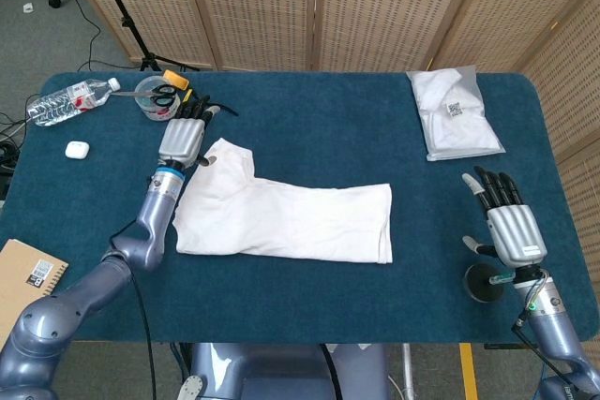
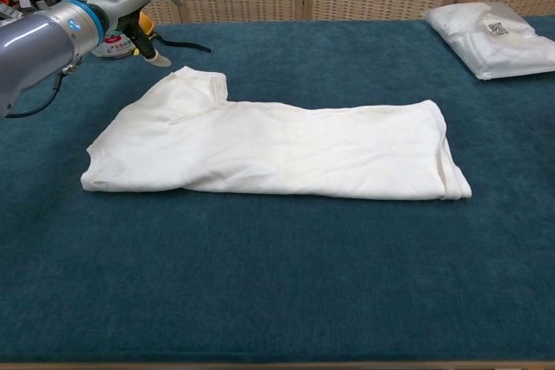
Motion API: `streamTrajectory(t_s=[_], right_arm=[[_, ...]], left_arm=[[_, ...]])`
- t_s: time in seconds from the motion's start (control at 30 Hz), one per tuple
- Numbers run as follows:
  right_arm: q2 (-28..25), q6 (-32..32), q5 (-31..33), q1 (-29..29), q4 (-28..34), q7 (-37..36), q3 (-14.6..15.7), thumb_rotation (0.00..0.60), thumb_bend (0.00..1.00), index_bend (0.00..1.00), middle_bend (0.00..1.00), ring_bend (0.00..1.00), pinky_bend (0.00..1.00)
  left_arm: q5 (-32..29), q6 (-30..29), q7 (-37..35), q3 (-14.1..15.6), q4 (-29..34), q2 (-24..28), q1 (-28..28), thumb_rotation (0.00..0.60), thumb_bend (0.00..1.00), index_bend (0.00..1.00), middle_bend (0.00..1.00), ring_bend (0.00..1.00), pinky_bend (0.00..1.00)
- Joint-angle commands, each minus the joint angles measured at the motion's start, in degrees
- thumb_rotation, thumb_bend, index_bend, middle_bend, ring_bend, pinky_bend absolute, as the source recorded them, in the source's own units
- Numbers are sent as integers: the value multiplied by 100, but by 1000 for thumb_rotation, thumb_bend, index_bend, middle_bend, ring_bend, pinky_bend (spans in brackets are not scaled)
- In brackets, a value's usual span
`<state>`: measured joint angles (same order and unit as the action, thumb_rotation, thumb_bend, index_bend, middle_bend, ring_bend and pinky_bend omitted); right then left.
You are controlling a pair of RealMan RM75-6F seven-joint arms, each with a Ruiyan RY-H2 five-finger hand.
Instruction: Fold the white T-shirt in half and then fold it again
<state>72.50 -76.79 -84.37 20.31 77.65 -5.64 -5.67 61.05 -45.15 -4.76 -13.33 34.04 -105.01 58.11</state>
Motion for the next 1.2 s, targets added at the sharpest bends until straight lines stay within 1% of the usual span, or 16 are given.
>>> streamTrajectory(t_s=[0.03, 0.1, 0.13, 0.2, 0.23, 0.27, 0.37, 0.4, 0.47, 0.5, 0.67, 0.97, 1.1, 1.2], right_arm=[[-3, -4, -18, -7, 14, 13, -2, 600, 131, 0, 0, 0, 0], [-7, -6, -32, -14, 32, 20, -2, 600, 131, 0, 0, 0, 0], [-8, -8, -37, -17, 36, 33, -4, 600, 131, 0, 0, 0, 0], [-7, -10, -44, -22, 47, 51, -7, 600, 133, 0, 0, 0, 0], [-7, -9, -53, -24, 59, 58, -6, 600, 135, 0, 0, 0, 0], [-8, -10, -58, -26, 65, 65, -7, 600, 137, 0, 0, 0, 0], [-1, 5, -61, -28, 74, 90, -8, 600, 143, 0, 0, 0, 0], [4, 15, -67, -26, 76, 108, -4, 600, 144, 0, 0, 0, 0], [14, 25, -72, -26, 77, 129, -3, 600, 144, 0, 0, 0, 0], [21, 30, -76, -27, 78, 147, -2, 600, 144, 0, 0, 0, 0], [37, 37, -93, -30, 83, 200, -1, 600, 144, 0, 0, 0, 0], [46, 77, -77, -33, 61, 195, -19, 600, 143, 0, 0, 0, 0], [45, 94, -68, -35, 43, 172, -30, 600, 145, 0, 0, 0, 0], [45, 97, -75, -36, 40, 166, -31, 600, 143, 0, 0, 0, 0]], left_arm=[[767, -471, -670, 445, 1210, 877, -500, 600, 158, 0, 0, 0, 0], [1240, -683, -993, 751, 1704, 1334, -735, 600, 172, 0, 0, 0, 0], [1426, -745, -1162, 875, 1853, 1501, -818, 600, 181, 0, 0, 0, 0], [1766, -858, -1509, 1095, 2036, 1775, -953, 600, 204, 1, 0, 0, 0], [1968, -934, -1717, 1244, 2078, 1920, -1046, 600, 221, 23, 0, 0, 0], [2100, -1004, -1855, 1329, 2078, 1998, -1103, 600, 236, 60, 0, 0, 0], [2405, -1140, -2175, 1572, 2010, 2153, -1269, 600, 264, 223, 0, 0, 0], [2532, -1156, -2278, 1705, 1973, 2217, -1343, 600, 273, 268, 0, 0, 0], [2699, -1220, -2366, 1847, 1885, 2262, -1429, 600, 287, 294, 0, 0, 0], [2783, -1237, -2395, 1925, 1797, 2254, -1480, 600, 293, 296, 0, 0, 0], [2993, -1265, -2636, 2094, 1441, 2037, -1624, 600, 305, 302, 0, 0, 0], [3296, -1581, -2764, 2147, 639, 1461, -1736, 600, 314, 313, 0, 0, 0], [3460, -1905, -2893, 2190, 99, 1094, -1849, 600, 312, 313, 0, 0, 0], [3520, -1976, -2998, 2218, -208, 919, -1887, 600, 308, 313, 0, 0, 0]])
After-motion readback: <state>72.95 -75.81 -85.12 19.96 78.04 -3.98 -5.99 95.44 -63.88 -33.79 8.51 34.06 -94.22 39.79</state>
